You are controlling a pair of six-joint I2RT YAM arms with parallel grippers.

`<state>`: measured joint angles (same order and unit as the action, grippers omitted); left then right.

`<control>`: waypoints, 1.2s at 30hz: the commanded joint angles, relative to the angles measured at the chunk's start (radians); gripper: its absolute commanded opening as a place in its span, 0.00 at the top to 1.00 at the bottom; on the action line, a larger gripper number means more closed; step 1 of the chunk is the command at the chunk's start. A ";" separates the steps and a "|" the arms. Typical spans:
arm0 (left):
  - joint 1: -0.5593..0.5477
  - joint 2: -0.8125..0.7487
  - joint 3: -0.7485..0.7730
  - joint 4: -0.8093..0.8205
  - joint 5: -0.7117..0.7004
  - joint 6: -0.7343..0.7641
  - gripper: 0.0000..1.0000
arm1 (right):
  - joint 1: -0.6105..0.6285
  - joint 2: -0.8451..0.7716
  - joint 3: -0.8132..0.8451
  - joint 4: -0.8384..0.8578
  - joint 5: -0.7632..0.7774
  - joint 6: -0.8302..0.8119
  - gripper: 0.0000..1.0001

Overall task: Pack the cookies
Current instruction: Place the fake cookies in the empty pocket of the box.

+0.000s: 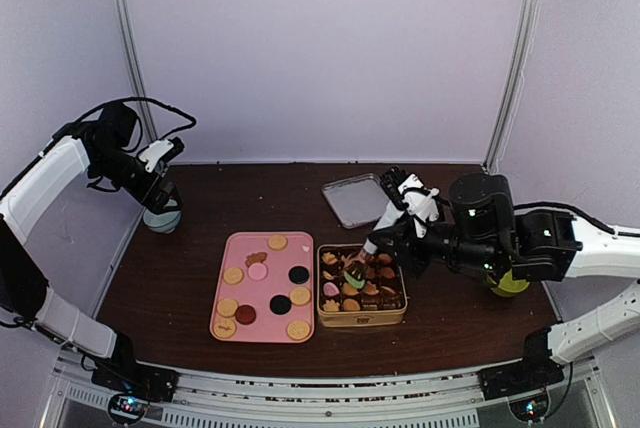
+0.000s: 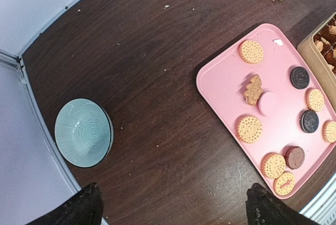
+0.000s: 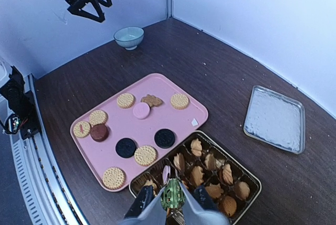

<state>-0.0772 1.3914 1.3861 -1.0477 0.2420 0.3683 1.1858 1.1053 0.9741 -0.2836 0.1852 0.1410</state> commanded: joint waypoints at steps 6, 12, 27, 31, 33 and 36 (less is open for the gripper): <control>0.008 0.006 0.029 0.009 0.020 0.001 0.02 | -0.008 -0.059 -0.070 -0.057 0.049 0.066 1.00; 0.008 0.006 0.025 0.009 0.019 0.001 0.02 | -0.008 -0.071 -0.085 -0.084 0.058 0.063 1.00; 0.009 0.010 0.025 0.009 0.026 0.001 0.02 | -0.009 -0.084 -0.093 -0.110 0.031 0.069 0.87; 0.008 0.006 0.024 0.009 0.020 0.002 0.02 | -0.008 -0.070 -0.075 -0.091 0.024 0.062 0.75; 0.008 0.005 0.023 0.009 0.018 0.003 0.02 | -0.008 -0.064 -0.065 -0.088 0.020 0.057 0.73; 0.008 0.003 0.022 0.010 0.017 0.003 0.02 | -0.008 -0.059 -0.053 -0.088 0.013 0.050 0.73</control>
<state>-0.0772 1.3975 1.3861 -1.0481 0.2481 0.3683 1.1820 1.0420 0.8783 -0.4007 0.2050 0.1905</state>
